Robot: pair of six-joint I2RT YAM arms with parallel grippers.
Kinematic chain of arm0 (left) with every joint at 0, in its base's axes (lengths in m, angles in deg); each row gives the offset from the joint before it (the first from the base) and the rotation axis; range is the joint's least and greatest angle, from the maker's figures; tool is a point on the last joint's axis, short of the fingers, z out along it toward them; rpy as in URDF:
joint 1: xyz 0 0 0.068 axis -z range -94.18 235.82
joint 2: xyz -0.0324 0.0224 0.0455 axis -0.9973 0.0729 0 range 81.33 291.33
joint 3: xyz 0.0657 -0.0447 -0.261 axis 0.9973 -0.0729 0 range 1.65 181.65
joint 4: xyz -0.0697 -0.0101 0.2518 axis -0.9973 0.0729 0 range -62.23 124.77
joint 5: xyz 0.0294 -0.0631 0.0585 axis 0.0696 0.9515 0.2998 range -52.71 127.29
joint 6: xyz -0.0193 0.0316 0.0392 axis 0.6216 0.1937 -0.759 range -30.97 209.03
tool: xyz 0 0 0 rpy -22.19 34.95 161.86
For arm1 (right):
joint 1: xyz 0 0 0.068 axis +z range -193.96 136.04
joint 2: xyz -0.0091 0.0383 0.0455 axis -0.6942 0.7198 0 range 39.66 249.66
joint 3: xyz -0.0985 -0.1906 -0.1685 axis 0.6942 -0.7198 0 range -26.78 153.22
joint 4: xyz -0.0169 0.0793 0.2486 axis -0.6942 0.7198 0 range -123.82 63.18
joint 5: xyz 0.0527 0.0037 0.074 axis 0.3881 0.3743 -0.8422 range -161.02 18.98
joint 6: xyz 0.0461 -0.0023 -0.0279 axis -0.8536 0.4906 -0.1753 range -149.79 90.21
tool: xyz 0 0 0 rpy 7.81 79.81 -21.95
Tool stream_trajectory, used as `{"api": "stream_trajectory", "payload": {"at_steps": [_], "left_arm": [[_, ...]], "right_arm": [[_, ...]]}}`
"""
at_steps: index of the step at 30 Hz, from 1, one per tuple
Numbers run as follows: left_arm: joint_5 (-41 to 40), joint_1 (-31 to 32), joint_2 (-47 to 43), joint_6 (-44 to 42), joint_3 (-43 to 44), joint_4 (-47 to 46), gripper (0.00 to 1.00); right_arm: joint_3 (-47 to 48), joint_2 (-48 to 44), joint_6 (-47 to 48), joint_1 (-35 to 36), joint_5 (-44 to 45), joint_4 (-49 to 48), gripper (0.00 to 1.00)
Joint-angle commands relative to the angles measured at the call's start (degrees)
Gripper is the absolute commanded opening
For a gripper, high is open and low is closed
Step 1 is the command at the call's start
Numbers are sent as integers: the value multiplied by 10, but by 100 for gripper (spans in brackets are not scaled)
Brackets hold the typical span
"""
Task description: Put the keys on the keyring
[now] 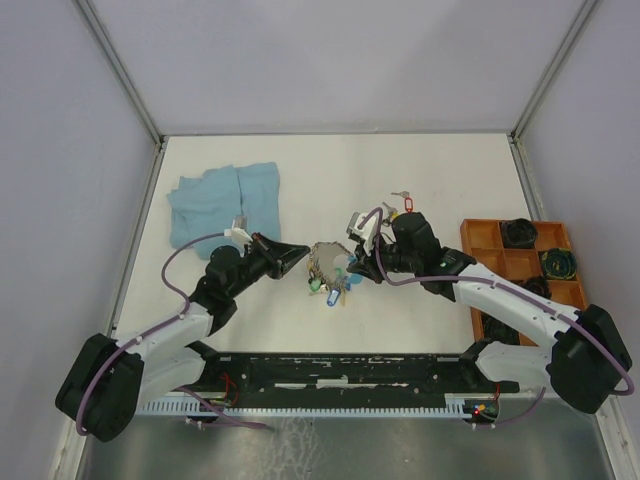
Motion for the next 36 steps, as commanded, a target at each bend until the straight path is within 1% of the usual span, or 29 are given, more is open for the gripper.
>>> {"api": "stream_trajectory", "payload": {"at_steps": [1, 5, 8, 10, 11, 12, 16, 19, 20, 22, 26, 27, 28, 30, 33, 36], "left_arm": [[-9, 2, -29, -86, 46, 43, 3], [-11, 2, -35, -207, 93, 149, 3], [-17, 4, -27, -277, 131, 210, 3], [-22, 5, -19, -311, 151, 243, 3], [-25, 5, -14, -326, 161, 259, 3], [-28, 6, -9, -343, 173, 275, 3], [-36, 10, 16, -415, 231, 335, 3], [-45, 28, 43, -483, 285, 385, 3], [-50, 37, 52, -506, 301, 400, 3], [-58, 56, 69, -546, 322, 417, 3], [-84, 99, 103, -600, 332, 420, 3], [-94, 113, 111, -612, 332, 417, 3], [-106, 127, 119, -624, 330, 413, 3], [-123, 152, 137, -643, 328, 404, 3], [-130, 178, 158, -656, 320, 384, 3], [-132, 195, 167, -665, 305, 356, 3]], "right_arm": [[-11, -25, -4, 3, 26, -44, 5], [-24, -39, -16, 3, 43, -48, 20], [-32, -55, -23, 3, 48, -47, 31], [-38, -70, -27, 3, 60, -43, 34], [-39, -77, -29, 3, 65, -37, 39], [-40, -83, -30, 3, 70, -32, 42], [-45, -109, -43, 3, 93, -20, 47], [-48, -123, -79, 3, 144, -33, 56], [-47, -126, -89, 3, 161, -37, 57], [-40, -128, -100, 3, 169, -37, 57], [-30, -111, -97, 3, 157, -49, 48], [-26, -103, -99, 3, 157, -57, 47], [-17, -92, -102, 3, 166, -57, 49], [2, -70, -99, 3, 180, -41, 60], [-3, -52, -75, 3, 146, -55, 62], [-41, -46, -76, 3, 126, -106, 62]]}}
